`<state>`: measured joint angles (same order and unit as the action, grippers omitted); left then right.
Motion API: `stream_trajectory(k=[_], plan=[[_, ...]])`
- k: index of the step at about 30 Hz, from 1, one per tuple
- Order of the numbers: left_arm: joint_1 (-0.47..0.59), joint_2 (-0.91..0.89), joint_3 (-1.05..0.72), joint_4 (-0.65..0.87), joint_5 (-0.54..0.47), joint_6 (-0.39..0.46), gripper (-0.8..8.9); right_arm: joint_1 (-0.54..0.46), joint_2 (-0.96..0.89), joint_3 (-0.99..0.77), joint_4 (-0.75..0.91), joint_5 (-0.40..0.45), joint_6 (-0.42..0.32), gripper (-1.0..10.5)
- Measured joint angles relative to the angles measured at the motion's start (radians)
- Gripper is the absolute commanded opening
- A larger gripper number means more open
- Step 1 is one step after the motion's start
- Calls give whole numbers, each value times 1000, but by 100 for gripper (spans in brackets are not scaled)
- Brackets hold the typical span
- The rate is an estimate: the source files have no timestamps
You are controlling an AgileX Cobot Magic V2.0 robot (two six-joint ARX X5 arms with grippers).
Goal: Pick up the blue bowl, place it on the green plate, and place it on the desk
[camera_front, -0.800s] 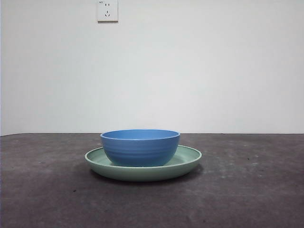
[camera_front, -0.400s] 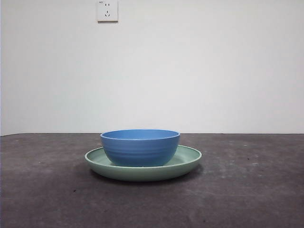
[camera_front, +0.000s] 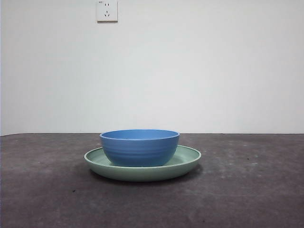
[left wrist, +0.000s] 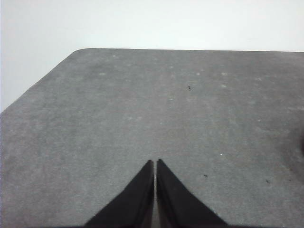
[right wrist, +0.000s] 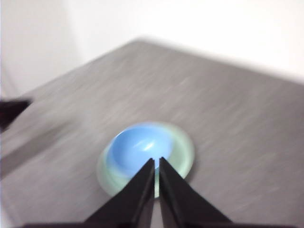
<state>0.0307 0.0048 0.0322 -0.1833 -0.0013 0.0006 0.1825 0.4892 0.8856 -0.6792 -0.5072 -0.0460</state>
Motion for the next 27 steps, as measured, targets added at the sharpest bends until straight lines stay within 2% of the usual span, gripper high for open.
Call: stream_trajectory(k=[4, 8, 14, 21, 27], plan=[[0, 0, 0, 0, 0, 0, 10, -80, -86, -136, 155, 81, -3, 9], [0, 0, 0, 0, 0, 0, 10, -146, -187, -322, 328, 126, -4, 9], [0, 0, 0, 0, 0, 0, 9, -200, -330, -566, 542, 199, -2, 9], [0, 0, 0, 0, 0, 0, 10, -211, -465, -767, 594, 319, 32, 9], [0, 0, 0, 0, 0, 0, 10, -211, -484, -858, 612, 344, 87, 9]])
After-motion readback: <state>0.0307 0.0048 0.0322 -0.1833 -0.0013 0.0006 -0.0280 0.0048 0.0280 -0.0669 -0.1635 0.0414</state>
